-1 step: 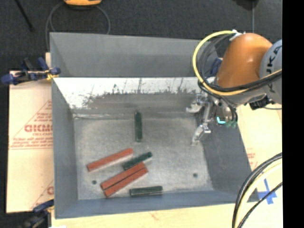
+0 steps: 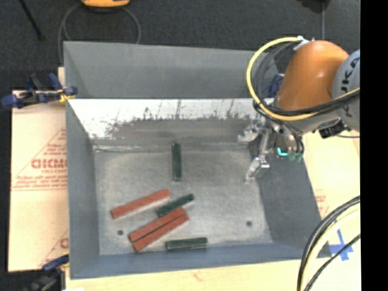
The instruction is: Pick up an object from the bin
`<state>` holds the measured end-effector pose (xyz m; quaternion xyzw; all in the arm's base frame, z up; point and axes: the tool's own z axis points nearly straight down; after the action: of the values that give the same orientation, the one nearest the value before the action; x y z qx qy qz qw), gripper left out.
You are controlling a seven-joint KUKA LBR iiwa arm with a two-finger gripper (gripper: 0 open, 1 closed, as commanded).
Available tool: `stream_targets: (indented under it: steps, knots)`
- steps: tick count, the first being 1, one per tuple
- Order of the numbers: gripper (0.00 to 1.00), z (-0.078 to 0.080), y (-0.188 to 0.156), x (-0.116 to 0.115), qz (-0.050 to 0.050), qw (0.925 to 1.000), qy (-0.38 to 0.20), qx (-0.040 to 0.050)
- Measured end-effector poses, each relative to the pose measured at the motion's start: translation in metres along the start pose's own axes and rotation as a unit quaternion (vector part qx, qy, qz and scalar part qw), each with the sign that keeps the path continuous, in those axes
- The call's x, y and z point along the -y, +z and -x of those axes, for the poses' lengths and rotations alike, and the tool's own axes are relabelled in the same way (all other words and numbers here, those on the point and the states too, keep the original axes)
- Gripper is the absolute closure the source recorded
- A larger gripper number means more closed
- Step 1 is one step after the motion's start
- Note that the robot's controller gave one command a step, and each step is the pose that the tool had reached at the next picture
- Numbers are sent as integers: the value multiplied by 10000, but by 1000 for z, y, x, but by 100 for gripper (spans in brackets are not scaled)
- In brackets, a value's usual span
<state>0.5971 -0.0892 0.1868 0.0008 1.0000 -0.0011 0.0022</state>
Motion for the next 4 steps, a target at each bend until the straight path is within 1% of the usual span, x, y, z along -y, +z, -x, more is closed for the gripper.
stream_targets:
  steps: [1,2,3,4]
  knots:
    - [0,20,39,-16,-10,9998,-200,52]
    - [0,-13,89,-59,14,9998,-211,3]
    - [0,-24,99,-70,20,9998,-193,-15]
    - [100,-49,104,-150,-41,9945,-1041,71]
